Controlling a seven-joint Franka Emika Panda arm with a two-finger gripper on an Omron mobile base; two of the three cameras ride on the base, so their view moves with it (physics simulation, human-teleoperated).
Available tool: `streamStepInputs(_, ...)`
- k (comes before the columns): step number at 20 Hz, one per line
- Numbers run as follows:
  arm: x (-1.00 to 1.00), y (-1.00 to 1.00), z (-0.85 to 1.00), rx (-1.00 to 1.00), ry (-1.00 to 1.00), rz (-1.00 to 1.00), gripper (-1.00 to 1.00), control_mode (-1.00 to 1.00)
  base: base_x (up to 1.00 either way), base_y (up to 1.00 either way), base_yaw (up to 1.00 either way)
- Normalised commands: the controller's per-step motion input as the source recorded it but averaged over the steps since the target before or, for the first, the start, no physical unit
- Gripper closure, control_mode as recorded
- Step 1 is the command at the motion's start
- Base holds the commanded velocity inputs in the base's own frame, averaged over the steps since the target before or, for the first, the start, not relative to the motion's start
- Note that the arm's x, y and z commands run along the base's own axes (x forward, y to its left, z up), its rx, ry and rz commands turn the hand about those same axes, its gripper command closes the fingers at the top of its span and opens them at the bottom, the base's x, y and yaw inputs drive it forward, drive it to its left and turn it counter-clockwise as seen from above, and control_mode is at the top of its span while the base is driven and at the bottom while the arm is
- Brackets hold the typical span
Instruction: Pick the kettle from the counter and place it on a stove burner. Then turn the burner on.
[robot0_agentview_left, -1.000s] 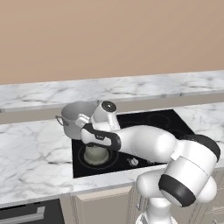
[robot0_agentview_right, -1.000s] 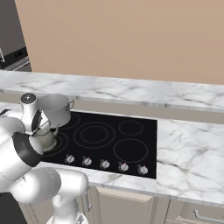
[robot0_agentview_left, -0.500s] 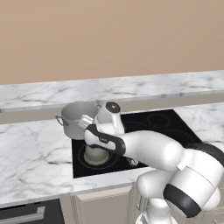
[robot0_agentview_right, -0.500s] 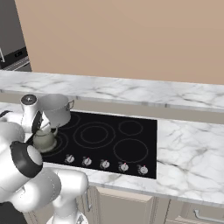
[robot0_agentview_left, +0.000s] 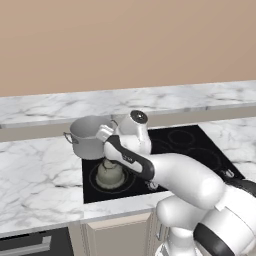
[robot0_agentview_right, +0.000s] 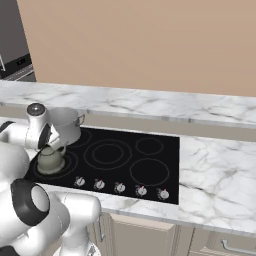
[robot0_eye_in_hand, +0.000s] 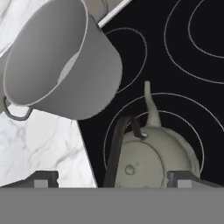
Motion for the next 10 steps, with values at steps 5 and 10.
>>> streamStepInputs(5,-0.23,-0.18,0.35,0.00,0.00,0.00,-1.00,-1.00,0.00,0.00,0.00)
streamStepInputs(10,-0.31,-0.31,0.12,-0.08,0.03,0.06,-1.00,-1.00,0.00,0.00,0.00)
